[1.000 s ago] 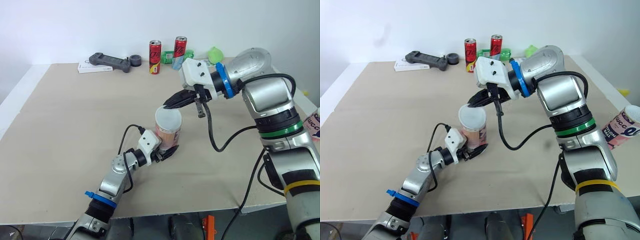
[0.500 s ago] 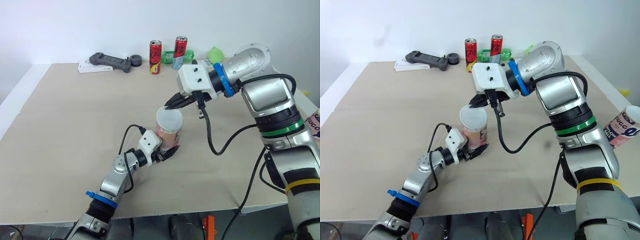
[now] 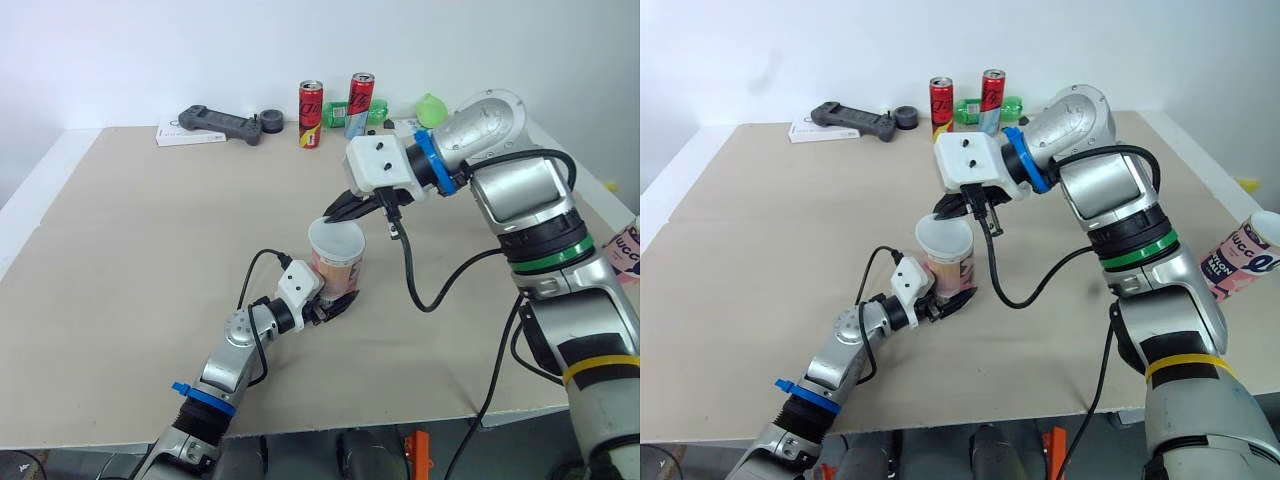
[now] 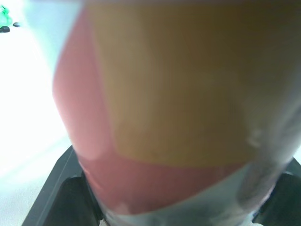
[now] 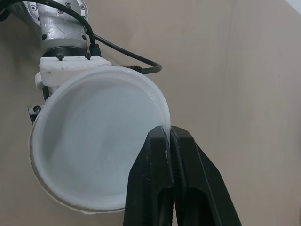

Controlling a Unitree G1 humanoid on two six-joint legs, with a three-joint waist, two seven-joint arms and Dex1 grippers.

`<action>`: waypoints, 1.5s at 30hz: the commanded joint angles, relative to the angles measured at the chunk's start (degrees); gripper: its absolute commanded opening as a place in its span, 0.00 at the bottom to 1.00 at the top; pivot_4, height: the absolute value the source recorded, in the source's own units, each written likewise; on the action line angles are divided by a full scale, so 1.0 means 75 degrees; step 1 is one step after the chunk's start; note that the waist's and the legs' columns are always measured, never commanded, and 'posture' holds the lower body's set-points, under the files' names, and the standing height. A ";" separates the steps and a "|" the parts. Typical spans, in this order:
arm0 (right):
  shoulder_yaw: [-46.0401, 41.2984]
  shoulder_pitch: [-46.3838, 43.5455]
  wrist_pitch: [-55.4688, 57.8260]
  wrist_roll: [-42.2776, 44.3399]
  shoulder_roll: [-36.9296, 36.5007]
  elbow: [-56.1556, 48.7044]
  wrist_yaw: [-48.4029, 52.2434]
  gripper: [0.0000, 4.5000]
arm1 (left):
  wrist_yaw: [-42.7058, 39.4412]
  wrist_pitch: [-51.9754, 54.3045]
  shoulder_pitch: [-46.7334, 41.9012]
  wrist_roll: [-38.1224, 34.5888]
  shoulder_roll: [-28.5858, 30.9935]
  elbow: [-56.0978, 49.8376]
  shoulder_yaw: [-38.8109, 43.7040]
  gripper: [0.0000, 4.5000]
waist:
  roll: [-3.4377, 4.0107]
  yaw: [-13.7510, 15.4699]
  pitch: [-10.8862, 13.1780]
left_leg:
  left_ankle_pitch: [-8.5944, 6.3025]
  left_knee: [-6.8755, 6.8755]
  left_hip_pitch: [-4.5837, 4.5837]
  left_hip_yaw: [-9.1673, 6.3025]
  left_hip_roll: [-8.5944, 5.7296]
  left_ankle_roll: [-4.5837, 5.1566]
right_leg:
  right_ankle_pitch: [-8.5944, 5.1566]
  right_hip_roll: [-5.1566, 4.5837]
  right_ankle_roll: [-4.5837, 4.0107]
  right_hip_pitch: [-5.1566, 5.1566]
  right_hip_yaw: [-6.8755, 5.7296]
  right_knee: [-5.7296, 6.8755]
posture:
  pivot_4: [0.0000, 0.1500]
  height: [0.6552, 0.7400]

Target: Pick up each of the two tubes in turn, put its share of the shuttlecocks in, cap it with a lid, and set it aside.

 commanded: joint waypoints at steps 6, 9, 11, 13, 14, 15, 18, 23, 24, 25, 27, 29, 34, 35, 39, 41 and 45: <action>-0.0083 -0.0363 -0.0315 -0.0168 -0.0102 -0.0200 0.0094 0.01 | 0.0037 0.0183 -0.0007 0.0101 -0.0025 0.0408 -0.0108 0.71 | 0.0000 -0.0001 0.0000 | 0.0000 0.0000 0.0000 0.0000 0.0000 0.0000 | 0.0000 0.0000 0.0000 -0.0001 0.0000 0.0000 | 1.00 1.00; -0.0098 -0.0366 -0.0379 -0.0237 -0.0132 -0.0213 0.0052 0.01 | 0.0028 0.0167 -0.0027 0.0101 -0.0017 0.0430 -0.0105 0.71 | 0.0000 -0.0002 0.0000 | 0.0000 0.0000 0.0000 0.0000 0.0000 0.0000 | 0.0000 0.0000 0.0000 -0.0001 0.0000 0.0000 | 1.00 1.00; -0.0117 -0.0368 -0.0392 -0.0240 -0.0128 -0.0207 0.0054 0.01 | 0.0024 0.0159 -0.0041 0.0100 -0.0011 0.0454 -0.0096 0.71 | 0.0000 -0.0003 0.0000 | 0.0000 0.0000 0.0000 0.0000 0.0000 0.0000 | 0.0000 0.0000 0.0000 -0.0002 0.0000 0.0000 | 1.00 1.00; -0.0114 -0.0359 -0.0423 -0.0259 -0.0153 -0.0221 0.0076 0.01 | 0.0016 0.0152 -0.0044 0.0103 -0.0011 0.0465 -0.0104 0.71 | 0.0000 -0.0003 0.0000 | 0.0000 -0.0001 0.0001 0.0000 0.0000 0.0000 | 0.0000 0.0000 0.0000 -0.0002 0.0000 0.0000 | 1.00 1.00; -0.0110 -0.0351 -0.0433 -0.0262 -0.0172 -0.0241 0.0099 0.01 | 0.0014 0.0148 -0.0044 0.0105 -0.0014 0.0467 -0.0112 0.71 | 0.0000 -0.0003 0.0000 | 0.0000 -0.0001 0.0001 0.0000 0.0000 0.0000 | 0.0000 0.0000 0.0000 -0.0002 0.0000 0.0000 | 1.00 1.00; -0.0108 -0.0341 -0.0441 -0.0267 -0.0192 -0.0262 0.0113 0.01 | 0.0014 0.0144 -0.0045 0.0107 -0.0017 0.0469 -0.0116 0.71 | 0.0000 -0.0003 0.0000 | 0.0000 0.0000 0.0001 0.0000 0.0000 0.0000 | 0.0000 0.0000 0.0000 -0.0001 0.0000 0.0000 | 1.00 1.00; -0.0100 -0.0330 -0.0452 -0.0293 -0.0227 -0.0278 0.0117 0.01 | 0.0028 0.0138 -0.0044 0.0106 -0.0026 0.0475 -0.0111 0.71 | 0.0000 -0.0003 0.0000 | 0.0000 0.0000 0.0001 0.0000 0.0000 0.0000 | 0.0000 0.0000 0.0000 -0.0001 0.0000 0.0000 | 1.00 1.00; -0.0060 -0.0345 -0.0562 -0.0442 -0.0272 -0.0187 0.0079 0.01 | 0.0054 0.0140 -0.0040 0.0117 -0.0049 0.0460 -0.0120 0.71 | 0.0000 -0.0002 0.0000 | 0.0000 0.0000 0.0000 0.0000 0.0000 0.0000 | 0.0000 0.0000 0.0000 -0.0001 0.0000 0.0000 | 1.00 1.00; -0.0056 -0.0354 -0.0594 -0.0469 -0.0262 -0.0146 0.0076 0.01 | 0.0048 0.0135 -0.0048 0.0115 -0.0047 0.0473 -0.0113 0.71 | 0.0000 -0.0002 0.0000 | 0.0000 0.0000 0.0000 0.0000 0.0000 0.0000 | 0.0000 -0.0001 0.0000 -0.0001 0.0000 0.0000 | 1.00 1.00; -0.0055 -0.0363 -0.0620 -0.0485 -0.0250 -0.0106 0.0078 0.01 | 0.0045 0.0131 -0.0055 0.0114 -0.0045 0.0484 -0.0106 0.71 | 0.0000 -0.0002 0.0000 | 0.0000 0.0000 0.0000 0.0000 0.0000 0.0000 | 0.0000 0.0000 0.0000 -0.0001 0.0000 0.0000 | 1.00 1.00; -0.0038 -0.0373 -0.0663 -0.0544 -0.0248 -0.0045 0.0086 0.01 | 0.0047 0.0124 -0.0060 0.0117 -0.0045 0.0494 -0.0101 0.71 | 0.0000 -0.0002 0.0000 | 0.0000 -0.0001 0.0001 0.0000 0.0000 0.0000 | 0.0000 0.0000 0.0000 -0.0001 0.0000 0.0000 | 1.00 1.00; -0.0014 -0.0372 -0.0701 -0.0609 -0.0268 -0.0004 0.0107 0.01 | 0.0054 0.0123 -0.0065 0.0118 -0.0050 0.0496 -0.0099 0.71 | 0.0000 -0.0002 0.0000 | 0.0000 0.0000 0.0001 0.0000 0.0000 0.0000 | 0.0000 0.0000 0.0000 -0.0001 0.0000 0.0000 | 1.00 1.00; 0.0038 -0.0341 -0.0749 -0.0663 -0.0308 0.0004 0.0277 0.01 | 0.0058 0.0115 -0.0083 0.0123 -0.0055 0.0507 -0.0094 0.71 | 0.0000 -0.0002 0.0000 | 0.0000 -0.0001 0.0000 0.0000 0.0000 0.0000 | 0.0000 0.0000 0.0000 -0.0001 0.0000 0.0000 | 1.00 1.00; 0.0046 -0.0330 -0.0785 -0.0671 -0.0313 -0.0007 0.0303 0.01 | 0.0059 0.0111 -0.0084 0.0124 -0.0055 0.0510 -0.0093 0.71 | 0.0000 -0.0002 0.0000 | 0.0000 -0.0001 0.0000 0.0000 0.0000 0.0000 | 0.0000 0.0000 0.0000 -0.0001 0.0000 0.0000 | 1.00 1.00; 0.0079 -0.0253 -0.0970 -0.0721 -0.0355 -0.0134 0.0386 0.01 | 0.0061 0.0118 -0.0089 0.0127 -0.0053 0.0502 -0.0091 0.71 | 0.0000 -0.0002 0.0000 | 0.0000 -0.0001 0.0000 0.0001 0.0000 -0.0001 | -0.0001 -0.0001 -0.0001 -0.0002 0.0000 0.0000 | 1.00 1.00; 0.0085 -0.0224 -0.1024 -0.0743 -0.0370 -0.0200 0.0385 0.01 | 0.0060 0.0122 -0.0092 0.0128 -0.0047 0.0498 -0.0087 0.71 | 0.0000 -0.0002 0.0000 | 0.0000 -0.0001 0.0000 0.0001 0.0000 -0.0001 | -0.0001 -0.0001 -0.0001 -0.0002 0.0000 0.0000 | 1.00 1.00; 0.0096 -0.0167 -0.1085 -0.0740 -0.0407 -0.0348 0.0323 0.01 | 0.0054 0.0131 -0.0082 0.0132 -0.0037 0.0484 -0.0091 0.71 | 0.0000 -0.0002 0.0000 | 0.0000 -0.0001 0.0000 0.0001 0.0000 -0.0001 | -0.0001 -0.0001 -0.0001 -0.0003 0.0000 0.0000 | 1.00 1.00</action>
